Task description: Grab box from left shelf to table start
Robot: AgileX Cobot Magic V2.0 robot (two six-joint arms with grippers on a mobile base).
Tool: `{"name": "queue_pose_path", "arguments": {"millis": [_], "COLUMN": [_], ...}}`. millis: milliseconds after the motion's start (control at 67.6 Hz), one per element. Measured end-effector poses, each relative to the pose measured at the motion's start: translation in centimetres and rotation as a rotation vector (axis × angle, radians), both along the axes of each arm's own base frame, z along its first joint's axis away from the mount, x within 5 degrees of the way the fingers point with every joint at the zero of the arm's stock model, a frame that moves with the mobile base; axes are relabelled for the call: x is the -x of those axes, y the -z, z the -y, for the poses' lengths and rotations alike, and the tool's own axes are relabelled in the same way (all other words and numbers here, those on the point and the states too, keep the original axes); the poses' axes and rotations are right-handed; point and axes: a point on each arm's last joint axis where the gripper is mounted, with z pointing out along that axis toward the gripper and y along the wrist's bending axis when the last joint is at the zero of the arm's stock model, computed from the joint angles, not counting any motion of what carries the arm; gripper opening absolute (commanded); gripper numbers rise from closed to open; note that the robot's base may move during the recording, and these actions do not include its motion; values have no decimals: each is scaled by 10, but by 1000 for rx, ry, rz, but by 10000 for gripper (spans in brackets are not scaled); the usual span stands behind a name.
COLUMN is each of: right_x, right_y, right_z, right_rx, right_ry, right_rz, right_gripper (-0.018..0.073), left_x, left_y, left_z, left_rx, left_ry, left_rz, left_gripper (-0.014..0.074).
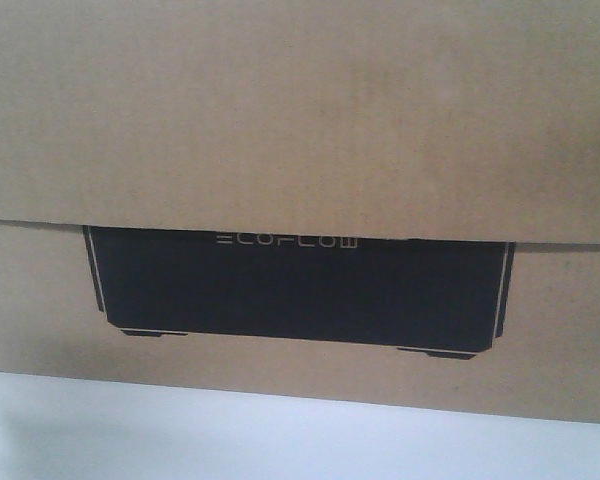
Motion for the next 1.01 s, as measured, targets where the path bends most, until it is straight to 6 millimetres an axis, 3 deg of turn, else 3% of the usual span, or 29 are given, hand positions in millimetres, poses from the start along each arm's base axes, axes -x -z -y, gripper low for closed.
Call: {"name": "queue_pose_path", "arguments": {"millis": [104,311,458,1006], "right_x": [-14,-44,-54,-55], "right_y": [16,78,112,111], "right_z": [1,8,10,10], "right_rx": [-26,4,34,34], "right_ry": [27,100,107,108], "right_rz": [27,50,90,139], "right_gripper": [56,56,56,56], "left_x": [0,0,0,0], "left_y": [0,0,0,0], "left_z": [0,0,0,0], "left_rx": [0,0,0,0], "left_ry": [0,0,0,0], "left_rz": [0,0,0,0], "left_gripper": [-92,-92,-92,-92]}}
